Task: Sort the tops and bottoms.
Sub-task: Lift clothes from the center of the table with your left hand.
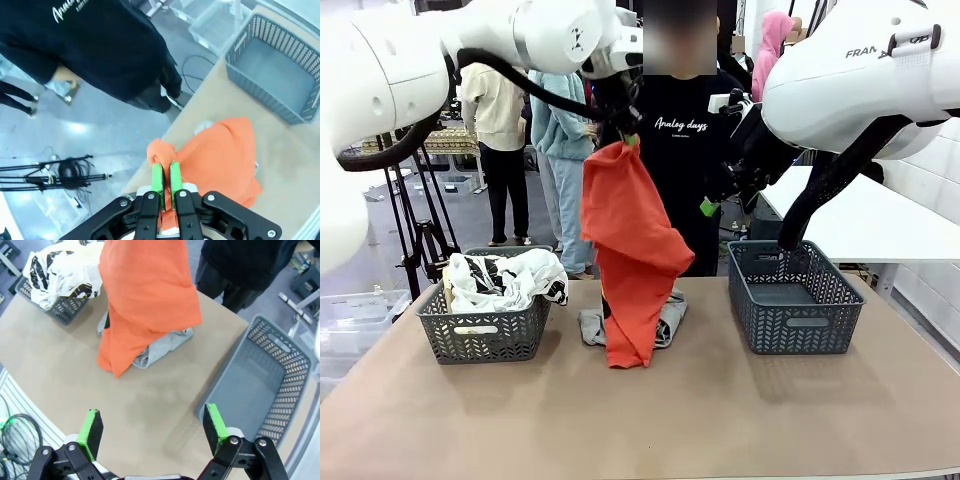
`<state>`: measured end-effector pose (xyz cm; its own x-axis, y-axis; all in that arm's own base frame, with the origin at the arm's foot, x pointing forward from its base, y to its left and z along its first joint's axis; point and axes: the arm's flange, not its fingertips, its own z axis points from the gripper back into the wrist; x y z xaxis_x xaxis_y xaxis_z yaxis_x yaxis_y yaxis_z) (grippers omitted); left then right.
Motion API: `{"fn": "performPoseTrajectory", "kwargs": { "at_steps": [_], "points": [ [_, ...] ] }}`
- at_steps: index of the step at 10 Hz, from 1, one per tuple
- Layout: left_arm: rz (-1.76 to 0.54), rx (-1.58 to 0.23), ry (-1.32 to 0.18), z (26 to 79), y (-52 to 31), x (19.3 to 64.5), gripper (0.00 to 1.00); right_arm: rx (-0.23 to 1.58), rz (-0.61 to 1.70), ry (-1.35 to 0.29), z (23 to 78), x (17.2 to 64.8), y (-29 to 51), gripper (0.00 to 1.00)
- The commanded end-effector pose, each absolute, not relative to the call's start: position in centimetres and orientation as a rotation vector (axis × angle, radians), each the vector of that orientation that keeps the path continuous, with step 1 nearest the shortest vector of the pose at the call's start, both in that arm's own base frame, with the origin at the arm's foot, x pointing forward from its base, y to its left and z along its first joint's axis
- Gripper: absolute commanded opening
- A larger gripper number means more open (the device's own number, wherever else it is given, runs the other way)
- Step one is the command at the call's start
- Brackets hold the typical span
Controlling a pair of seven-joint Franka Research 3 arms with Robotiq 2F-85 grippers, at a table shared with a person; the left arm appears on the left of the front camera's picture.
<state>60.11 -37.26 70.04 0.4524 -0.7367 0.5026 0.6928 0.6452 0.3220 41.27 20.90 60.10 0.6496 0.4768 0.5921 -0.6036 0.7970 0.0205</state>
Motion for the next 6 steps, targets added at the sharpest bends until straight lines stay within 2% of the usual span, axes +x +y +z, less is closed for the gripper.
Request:
{"fn": "performPoseTrajectory", "kwargs": {
  "at_steps": [1,3,6],
  "points": [
    [-0.901,0.128,-0.727,70.7,-38.8,61.9,0.00,0.224,0.617,-0.594,59.7,41.0,20.7,1.00],
    [-0.894,0.093,-0.689,70.6,-37.9,59.9,0.00,0.224,0.617,-0.594,59.7,41.0,20.7,1.00],
    [-0.894,0.093,-0.689,70.6,-37.9,59.9,0.00,0.224,0.617,-0.594,59.7,41.0,20.7,1.00]
  ]
}}
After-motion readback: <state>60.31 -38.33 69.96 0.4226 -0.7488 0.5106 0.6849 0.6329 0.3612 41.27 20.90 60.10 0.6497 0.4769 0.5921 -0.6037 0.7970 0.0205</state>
